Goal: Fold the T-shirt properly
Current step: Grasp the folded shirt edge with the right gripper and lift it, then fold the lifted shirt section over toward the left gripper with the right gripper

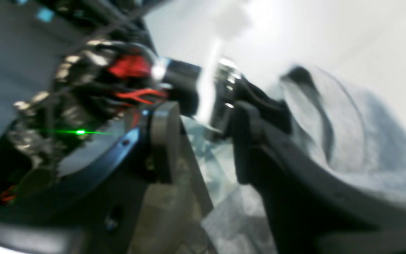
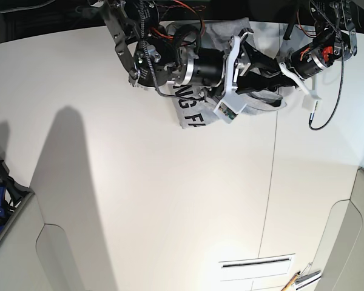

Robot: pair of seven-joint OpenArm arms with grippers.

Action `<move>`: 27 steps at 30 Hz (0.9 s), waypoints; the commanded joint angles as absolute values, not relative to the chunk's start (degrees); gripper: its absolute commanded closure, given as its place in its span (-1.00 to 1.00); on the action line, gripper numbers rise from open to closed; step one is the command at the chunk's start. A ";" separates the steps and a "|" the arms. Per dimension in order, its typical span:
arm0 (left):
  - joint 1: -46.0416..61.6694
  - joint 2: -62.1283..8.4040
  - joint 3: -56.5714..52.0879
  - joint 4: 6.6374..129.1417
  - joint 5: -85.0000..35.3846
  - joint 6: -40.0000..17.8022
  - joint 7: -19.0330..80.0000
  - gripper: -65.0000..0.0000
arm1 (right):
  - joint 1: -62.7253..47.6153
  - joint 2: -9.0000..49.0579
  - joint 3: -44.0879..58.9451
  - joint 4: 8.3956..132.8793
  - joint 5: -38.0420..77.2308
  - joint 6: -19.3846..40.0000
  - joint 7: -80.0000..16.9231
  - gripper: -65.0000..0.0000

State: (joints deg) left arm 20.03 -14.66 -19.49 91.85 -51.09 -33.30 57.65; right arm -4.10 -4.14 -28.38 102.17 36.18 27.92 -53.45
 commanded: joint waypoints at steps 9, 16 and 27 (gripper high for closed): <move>20.01 -16.51 -19.53 92.07 -49.54 -33.69 59.42 1.00 | 4.43 -4.86 -19.25 113.14 19.40 23.92 -59.72 0.74; 19.99 -16.51 -19.53 92.07 -49.54 -33.69 59.40 1.00 | -3.07 -4.40 -9.39 113.36 21.43 22.72 -63.31 0.50; 20.01 -16.49 -19.53 92.07 -49.52 -33.69 59.40 1.00 | -10.83 -3.79 -12.10 111.59 29.52 27.03 -62.35 0.09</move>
